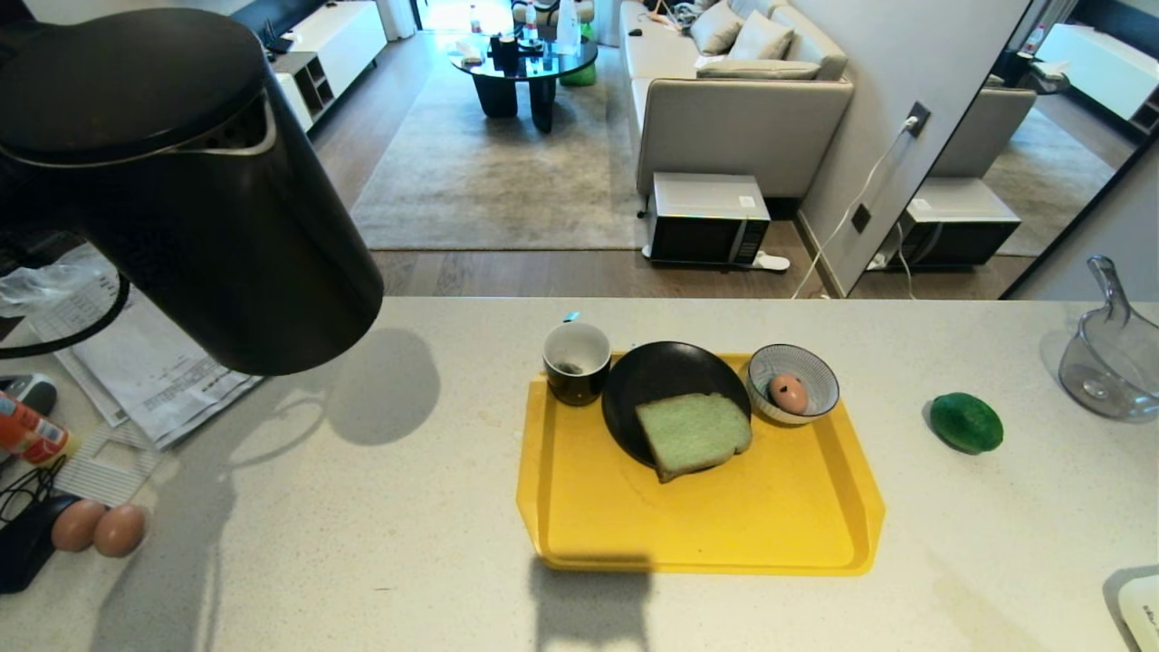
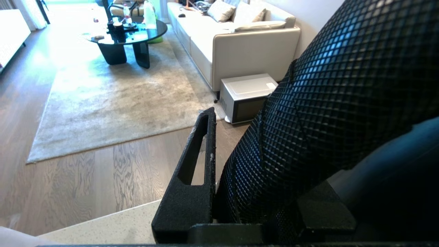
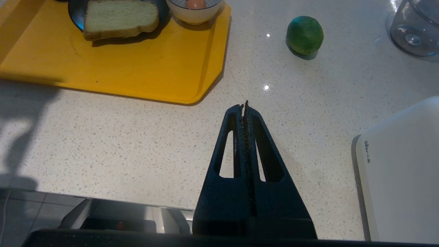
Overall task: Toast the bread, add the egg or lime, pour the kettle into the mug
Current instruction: Pour water into a cup
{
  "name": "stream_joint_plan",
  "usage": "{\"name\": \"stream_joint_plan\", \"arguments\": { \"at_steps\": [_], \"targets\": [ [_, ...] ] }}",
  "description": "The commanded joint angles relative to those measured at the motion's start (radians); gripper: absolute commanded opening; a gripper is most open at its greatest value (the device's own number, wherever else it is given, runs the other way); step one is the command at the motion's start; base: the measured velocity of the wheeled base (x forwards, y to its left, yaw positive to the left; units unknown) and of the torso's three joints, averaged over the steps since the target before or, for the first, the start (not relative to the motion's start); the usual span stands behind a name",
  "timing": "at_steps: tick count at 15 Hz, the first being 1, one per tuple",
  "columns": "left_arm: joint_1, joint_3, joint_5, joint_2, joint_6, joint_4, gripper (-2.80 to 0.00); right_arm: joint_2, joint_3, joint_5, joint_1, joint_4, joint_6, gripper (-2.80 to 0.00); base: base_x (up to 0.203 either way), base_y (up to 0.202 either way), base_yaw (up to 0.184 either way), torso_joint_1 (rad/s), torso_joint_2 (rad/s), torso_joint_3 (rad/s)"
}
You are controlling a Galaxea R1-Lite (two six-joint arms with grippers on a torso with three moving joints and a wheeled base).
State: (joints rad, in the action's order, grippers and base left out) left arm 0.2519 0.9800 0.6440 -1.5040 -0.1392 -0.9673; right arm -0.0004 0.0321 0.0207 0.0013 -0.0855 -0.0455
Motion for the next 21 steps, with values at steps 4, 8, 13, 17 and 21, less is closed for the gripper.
{"name": "stream_joint_plan", "arguments": {
  "at_steps": [4, 8, 13, 17, 21],
  "targets": [
    [0.001, 0.000, 0.004, 0.017, 0.000, -0.005, -2.80, 0.000, 0.000, 0.001, 0.000, 0.000, 0.000, -2.80, 0.000, 0.000, 0.000, 0.018, -0.04, -0.013],
    [0.001, 0.001, 0.005, 0.021, 0.001, -0.005, -2.80, 0.000, 0.000, 0.001, 0.000, 0.000, 0.000, -2.80, 0.000, 0.000, 0.000, 0.059, -0.11, -0.049],
    [0.000, 0.002, 0.005, 0.017, 0.002, 0.001, -2.80, 0.000, 0.000, 0.001, 0.000, 0.000, 0.000, -2.80, 0.000, 0.000, 0.000, 0.065, -0.12, -0.057],
    [0.000, 0.006, 0.005, 0.014, 0.003, 0.007, -2.80, 0.000, 0.000, 0.001, 0.000, 0.000, 0.000, -2.80, 0.000, 0.000, 0.000, 0.068, -0.12, -0.060],
    [0.000, 0.006, 0.005, 0.016, 0.003, 0.007, -2.80, 0.000, 0.000, 0.001, 0.000, 0.000, -0.004, -2.80, 0.000, 0.000, 0.000, 0.075, -0.13, -0.062]
  ]
}}
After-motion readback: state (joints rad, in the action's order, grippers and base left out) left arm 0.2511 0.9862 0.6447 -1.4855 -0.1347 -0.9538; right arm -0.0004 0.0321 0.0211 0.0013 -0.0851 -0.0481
